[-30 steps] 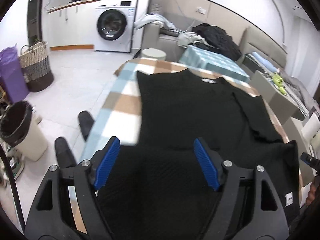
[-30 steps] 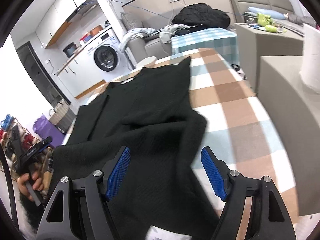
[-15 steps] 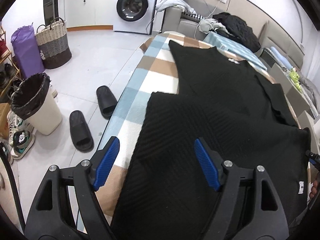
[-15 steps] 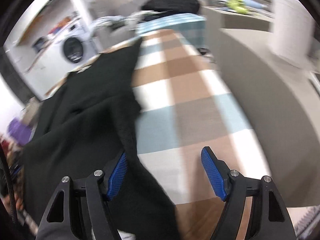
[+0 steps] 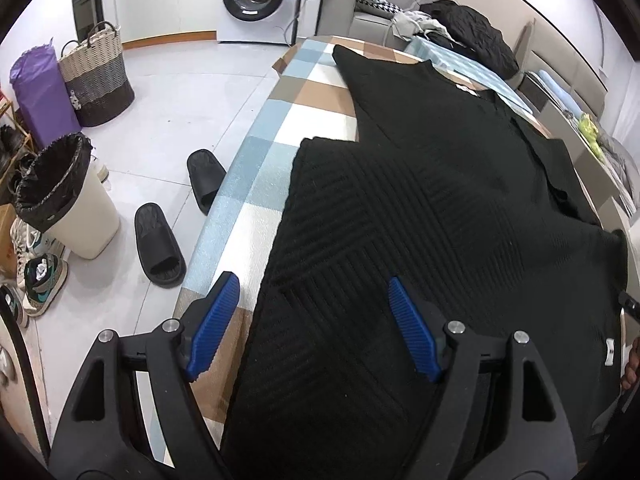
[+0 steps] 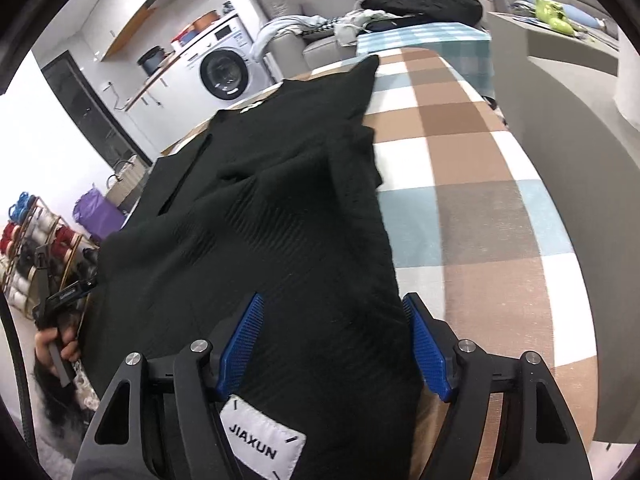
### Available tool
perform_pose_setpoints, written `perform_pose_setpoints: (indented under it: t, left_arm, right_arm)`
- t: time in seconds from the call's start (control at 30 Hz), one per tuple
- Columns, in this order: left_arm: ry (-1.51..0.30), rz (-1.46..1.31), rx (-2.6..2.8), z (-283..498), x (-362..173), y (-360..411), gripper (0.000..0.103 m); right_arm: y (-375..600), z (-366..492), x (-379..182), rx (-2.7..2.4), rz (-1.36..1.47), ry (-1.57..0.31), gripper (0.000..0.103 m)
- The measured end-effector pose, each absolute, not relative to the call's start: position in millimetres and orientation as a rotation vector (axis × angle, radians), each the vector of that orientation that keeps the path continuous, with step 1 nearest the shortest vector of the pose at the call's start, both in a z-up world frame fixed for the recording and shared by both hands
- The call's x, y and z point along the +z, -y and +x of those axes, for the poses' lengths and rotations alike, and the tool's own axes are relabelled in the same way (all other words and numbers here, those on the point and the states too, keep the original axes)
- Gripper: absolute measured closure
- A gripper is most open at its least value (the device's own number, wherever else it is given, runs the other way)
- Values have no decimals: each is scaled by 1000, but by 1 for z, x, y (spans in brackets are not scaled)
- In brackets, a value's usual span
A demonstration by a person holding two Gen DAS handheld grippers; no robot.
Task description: Fold small clothes
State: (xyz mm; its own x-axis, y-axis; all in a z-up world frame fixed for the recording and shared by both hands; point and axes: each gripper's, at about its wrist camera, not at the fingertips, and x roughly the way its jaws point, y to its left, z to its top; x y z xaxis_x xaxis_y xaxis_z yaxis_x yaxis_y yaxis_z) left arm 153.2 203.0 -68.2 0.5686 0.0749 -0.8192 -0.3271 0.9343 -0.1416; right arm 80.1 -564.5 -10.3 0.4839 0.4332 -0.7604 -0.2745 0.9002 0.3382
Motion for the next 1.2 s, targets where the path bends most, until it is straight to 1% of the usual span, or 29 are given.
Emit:
perform_pose_setpoints:
  t: [0.07,0.1,0.13,0.17,0.2,0.23,0.27,0.3,0.33,0.37,0.4,0.43,0.47,0.63,0.8,1.2]
  left_arm:
    - [-954,-252,234,154,-69,-197,32]
    - [-963,-234,235,153,-68,-195,36]
    - [-974,-212,238,153,-68,-192,41]
    - [-977,-210,234,152,-67,-191,44]
    - [-977,-211,229,151,-67,-191,50]
    - [-973,-213,226,150,-66,-190,61]
    - [-969,-213,228,147,-66,-190,66]
    - [-961,-218,229,146,-66,-191,77]
    - [-952,-228,228,143,-66,-192,90]
    - [-938,-253,221,142,-65,-194,92]
    - [-922,-266,221,140,-65,-194,94]
    - [-901,-266,224,137,-63,-194,95]
    - [-879,-259,224,134,-59,-193,96]
    - [-778,-248,212,115,-34,-186,96]
    - [-688,-291,189,99,-5,-186,96]
    - [-539,-315,186,26,43,-173,97]
  right_arm:
    - [563,79,-10,446,156,-966,30]
    - [560,77,-9,455,147,-964,30]
    - [558,75,-9,463,134,-963,30]
    - [557,72,-8,470,124,-958,30]
    - [556,69,-8,481,111,-946,30]
    - [556,66,-7,485,99,-937,30]
    - [556,66,-8,488,92,-935,30]
    - [556,67,-8,490,88,-932,31]
    - [555,67,-9,485,78,-928,39]
    - [552,68,-10,480,58,-928,57]
    - [551,69,-10,484,45,-926,67]
    - [549,70,-11,493,27,-914,87]
    - [549,67,-9,501,21,-896,95]
    - [559,55,10,507,41,-764,98]
    - [586,47,33,501,181,-645,99]
    - [615,19,60,576,355,-521,99]
